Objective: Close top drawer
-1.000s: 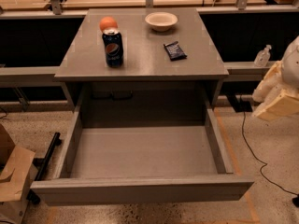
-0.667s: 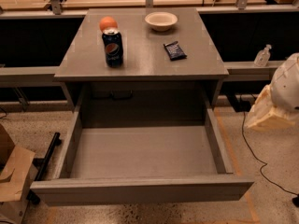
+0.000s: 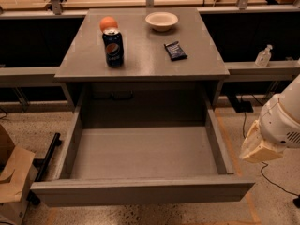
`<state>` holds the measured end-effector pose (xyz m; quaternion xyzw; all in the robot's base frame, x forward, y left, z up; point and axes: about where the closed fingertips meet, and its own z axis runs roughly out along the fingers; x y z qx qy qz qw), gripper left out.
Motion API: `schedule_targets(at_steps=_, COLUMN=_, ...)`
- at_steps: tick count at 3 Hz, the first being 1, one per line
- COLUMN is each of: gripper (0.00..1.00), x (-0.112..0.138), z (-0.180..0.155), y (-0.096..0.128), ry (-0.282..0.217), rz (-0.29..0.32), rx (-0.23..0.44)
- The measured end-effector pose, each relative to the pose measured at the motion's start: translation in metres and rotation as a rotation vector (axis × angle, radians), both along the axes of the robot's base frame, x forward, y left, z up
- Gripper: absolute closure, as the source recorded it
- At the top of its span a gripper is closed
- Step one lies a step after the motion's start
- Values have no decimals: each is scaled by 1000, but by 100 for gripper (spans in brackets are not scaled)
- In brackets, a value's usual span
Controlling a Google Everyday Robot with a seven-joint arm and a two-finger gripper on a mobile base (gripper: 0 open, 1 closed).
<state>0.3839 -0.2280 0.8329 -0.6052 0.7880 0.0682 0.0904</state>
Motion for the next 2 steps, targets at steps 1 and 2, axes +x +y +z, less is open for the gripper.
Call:
schedule_targets(at_steps=1, gripper=100, x=-1, z=-17, y=5, ry=33, rz=28, rx=-28)
schedule_targets(at_steps=2, gripper=100, x=-11, z=-58, y=2, ry=98, rz=18, rx=6)
